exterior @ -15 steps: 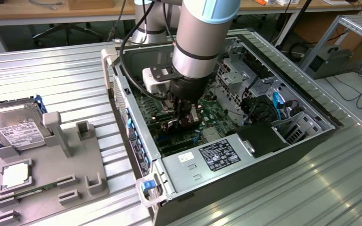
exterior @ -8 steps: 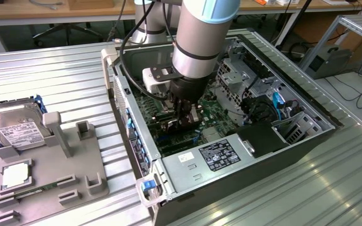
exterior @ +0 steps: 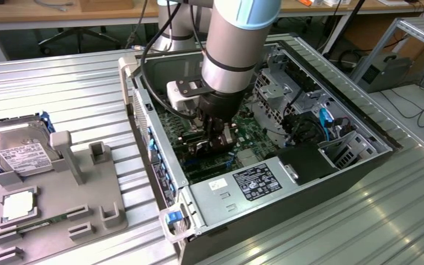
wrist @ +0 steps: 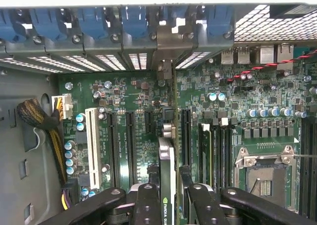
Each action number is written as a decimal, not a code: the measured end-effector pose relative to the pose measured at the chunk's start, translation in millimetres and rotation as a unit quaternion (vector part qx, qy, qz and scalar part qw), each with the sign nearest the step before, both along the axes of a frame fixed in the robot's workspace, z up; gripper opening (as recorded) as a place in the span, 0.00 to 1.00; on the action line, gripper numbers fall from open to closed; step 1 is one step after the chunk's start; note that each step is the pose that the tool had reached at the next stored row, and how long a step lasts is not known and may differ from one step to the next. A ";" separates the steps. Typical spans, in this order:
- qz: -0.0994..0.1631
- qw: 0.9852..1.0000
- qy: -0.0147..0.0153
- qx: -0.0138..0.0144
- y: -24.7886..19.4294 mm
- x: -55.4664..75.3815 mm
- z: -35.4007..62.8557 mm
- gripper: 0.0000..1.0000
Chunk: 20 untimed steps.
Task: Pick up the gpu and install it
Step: 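Insert the gpu into the slot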
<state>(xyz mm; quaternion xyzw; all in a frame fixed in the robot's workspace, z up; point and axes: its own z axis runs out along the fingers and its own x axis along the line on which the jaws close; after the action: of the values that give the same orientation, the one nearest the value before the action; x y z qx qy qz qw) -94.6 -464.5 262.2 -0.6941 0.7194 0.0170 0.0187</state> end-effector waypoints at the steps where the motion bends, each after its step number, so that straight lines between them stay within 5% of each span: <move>1: 0.000 1.000 0.000 0.000 0.0 0.0 0.0 0.27; 12: 0.000 1.000 0.000 0.000 0.0 -0.1 -0.1 0.27; 16: 0.000 1.000 0.000 0.000 0.0 0.0 0.0 0.52; 20: 0.000 1.000 0.000 0.000 0.0 0.0 0.0 0.58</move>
<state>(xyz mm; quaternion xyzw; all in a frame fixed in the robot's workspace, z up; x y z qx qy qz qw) -94.6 -464.5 262.2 -0.6941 0.7194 0.0170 0.0187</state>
